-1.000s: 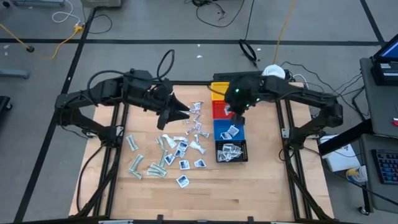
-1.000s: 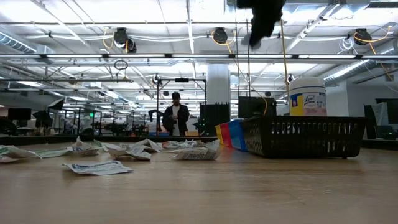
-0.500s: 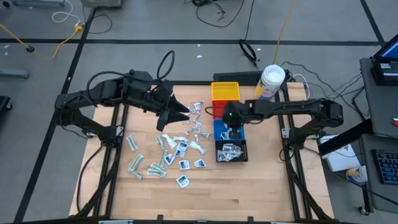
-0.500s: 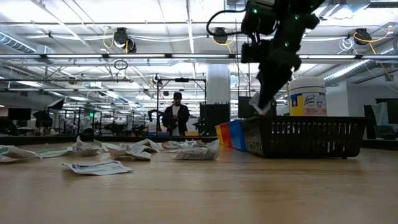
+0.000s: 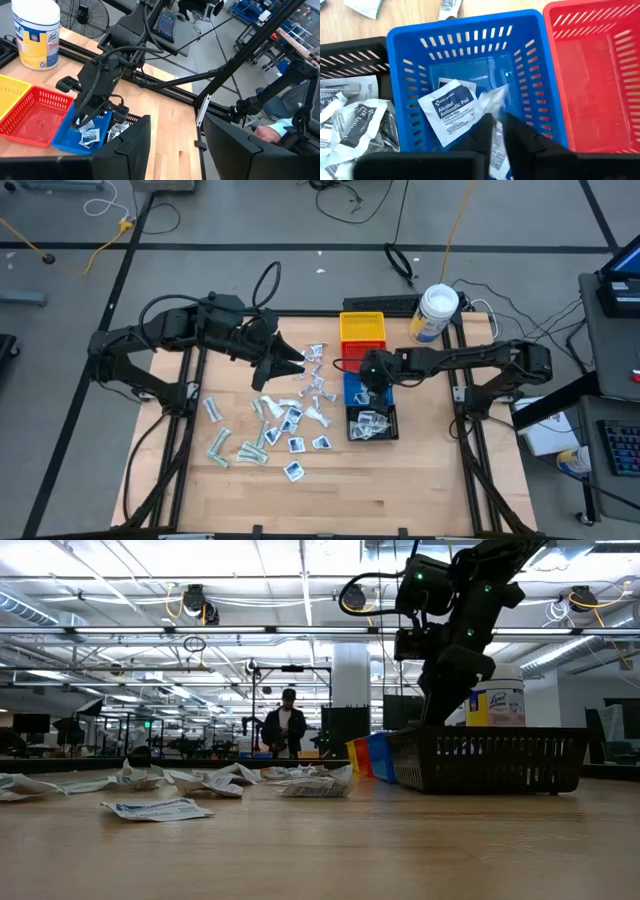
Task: Pick & Place First Aid Supplies
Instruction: Put the blue alcohol pad into the blue bin
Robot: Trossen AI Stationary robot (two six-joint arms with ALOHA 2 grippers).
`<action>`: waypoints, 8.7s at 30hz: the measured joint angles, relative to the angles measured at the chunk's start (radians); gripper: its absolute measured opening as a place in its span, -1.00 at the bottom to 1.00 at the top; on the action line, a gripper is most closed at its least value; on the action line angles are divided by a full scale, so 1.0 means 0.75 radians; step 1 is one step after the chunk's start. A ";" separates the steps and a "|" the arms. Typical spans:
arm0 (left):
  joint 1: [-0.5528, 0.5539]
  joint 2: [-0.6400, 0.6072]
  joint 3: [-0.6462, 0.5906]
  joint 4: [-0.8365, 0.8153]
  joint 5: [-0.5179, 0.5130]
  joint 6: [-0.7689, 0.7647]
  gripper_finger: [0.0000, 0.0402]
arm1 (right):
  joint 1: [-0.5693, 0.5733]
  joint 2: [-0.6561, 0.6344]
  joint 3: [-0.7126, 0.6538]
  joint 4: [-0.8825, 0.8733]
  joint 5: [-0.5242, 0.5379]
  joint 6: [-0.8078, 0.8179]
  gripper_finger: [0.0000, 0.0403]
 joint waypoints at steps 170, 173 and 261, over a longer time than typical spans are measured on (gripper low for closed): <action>-0.367 -0.192 -0.469 0.550 -0.481 0.222 -1.00 | 0.108 -0.590 0.016 1.198 -0.455 0.617 0.46; -0.319 -0.180 -0.467 0.685 -0.392 0.309 -1.00 | 0.102 -0.570 0.055 1.096 -0.456 0.661 0.46; 0.046 0.093 -0.005 0.000 0.104 0.086 -0.07 | 0.002 -0.133 -0.084 0.089 -0.167 -0.246 -1.00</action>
